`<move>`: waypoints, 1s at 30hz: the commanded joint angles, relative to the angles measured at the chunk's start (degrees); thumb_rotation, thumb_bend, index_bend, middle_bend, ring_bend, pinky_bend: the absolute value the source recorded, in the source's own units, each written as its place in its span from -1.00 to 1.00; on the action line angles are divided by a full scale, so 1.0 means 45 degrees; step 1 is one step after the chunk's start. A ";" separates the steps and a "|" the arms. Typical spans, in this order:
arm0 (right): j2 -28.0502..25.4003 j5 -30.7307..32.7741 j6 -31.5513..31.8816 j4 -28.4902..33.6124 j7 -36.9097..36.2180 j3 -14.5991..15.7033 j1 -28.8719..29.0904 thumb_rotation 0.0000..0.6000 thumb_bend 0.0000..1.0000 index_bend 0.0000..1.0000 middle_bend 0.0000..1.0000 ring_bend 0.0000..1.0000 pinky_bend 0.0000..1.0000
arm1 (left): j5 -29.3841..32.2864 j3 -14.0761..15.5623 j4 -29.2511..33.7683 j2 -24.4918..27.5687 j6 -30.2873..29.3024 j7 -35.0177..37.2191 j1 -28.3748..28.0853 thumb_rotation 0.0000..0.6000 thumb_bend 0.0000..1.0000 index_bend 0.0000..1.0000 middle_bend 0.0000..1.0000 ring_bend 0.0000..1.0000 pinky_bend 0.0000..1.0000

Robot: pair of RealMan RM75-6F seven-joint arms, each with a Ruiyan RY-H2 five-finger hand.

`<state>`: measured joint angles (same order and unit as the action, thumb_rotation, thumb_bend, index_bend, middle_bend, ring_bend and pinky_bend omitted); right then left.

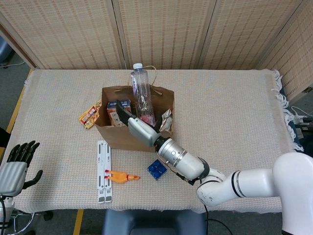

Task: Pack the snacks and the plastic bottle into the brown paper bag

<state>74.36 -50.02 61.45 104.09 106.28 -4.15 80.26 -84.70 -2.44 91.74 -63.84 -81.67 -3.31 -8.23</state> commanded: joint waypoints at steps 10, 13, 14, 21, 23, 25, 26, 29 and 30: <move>-0.2035 -0.3447 0.3567 0.2183 -0.2993 0.0057 -0.2376 1.00 -0.95 -1.00 -1.00 -1.00 -1.00 | 0.0019 -0.0015 -0.0001 -0.0061 -0.0073 -0.0158 0.0024 1.00 -0.29 -0.92 -1.00 -1.00 -1.00; -0.2452 -0.3815 0.5012 0.3262 -0.4526 0.0215 -0.3811 1.00 -0.95 -1.00 -1.00 -1.00 -1.00 | 0.0027 -0.0020 0.0006 -0.0084 -0.0101 -0.0234 0.0034 1.00 -0.29 -0.92 -1.00 -1.00 -1.00; -0.2505 -0.3993 0.5490 0.3578 -0.5122 0.0342 -0.4338 1.00 -0.95 -1.00 -1.00 -1.00 -1.00 | 0.0031 -0.0023 0.0008 -0.0089 -0.0105 -0.0247 0.0036 1.00 -0.29 -0.92 -1.00 -1.00 -1.00; -0.2176 -0.6128 0.8486 0.3571 -1.1150 0.2571 -0.8994 1.00 -0.95 -1.00 -1.00 -1.00 -1.00 | 0.0027 -0.0031 0.0016 -0.0126 -0.0149 -0.0369 0.0046 1.00 -0.29 -0.92 -1.00 -1.00 -1.00; -0.1917 -0.6083 0.8752 0.2836 -1.2848 0.3232 -1.0225 1.00 -0.95 -1.00 -1.00 -1.00 -1.00 | 0.0023 -0.0029 0.0018 -0.0147 -0.0179 -0.0429 0.0058 1.00 -0.29 -0.92 -1.00 -1.00 -1.00; -0.1547 -0.5796 0.8892 0.1972 -1.4190 0.3617 -1.1299 1.00 -0.95 -1.00 -1.00 -1.00 -1.00 | 0.0030 -0.0035 0.0019 -0.0171 -0.0204 -0.0504 0.0067 1.00 -0.29 -0.92 -1.00 -1.00 -1.00; -0.1366 -0.5737 0.8896 0.1559 -1.4695 0.3731 -1.1683 1.00 -0.95 -1.00 -1.00 -1.00 -1.00 | 0.0035 -0.0039 0.0022 -0.0179 -0.0218 -0.0539 0.0072 1.00 -0.29 -0.92 -1.00 -1.00 -1.00; -0.0893 -0.5735 0.8817 0.0053 -1.5858 0.3960 -1.2671 1.00 -0.96 -1.00 -1.00 -1.00 -1.00 | 0.0051 -0.0047 0.0020 -0.0212 -0.0256 -0.0623 0.0090 1.00 -0.29 -0.93 -1.00 -1.00 -1.00; -0.0708 -0.5832 0.8811 -0.0512 -1.6270 0.3937 -1.2962 1.00 -0.96 -1.00 -1.00 -1.00 -1.00 | 0.0058 -0.0053 0.0021 -0.0221 -0.0267 -0.0647 0.0094 1.00 -0.29 -0.93 -1.00 -1.00 -1.00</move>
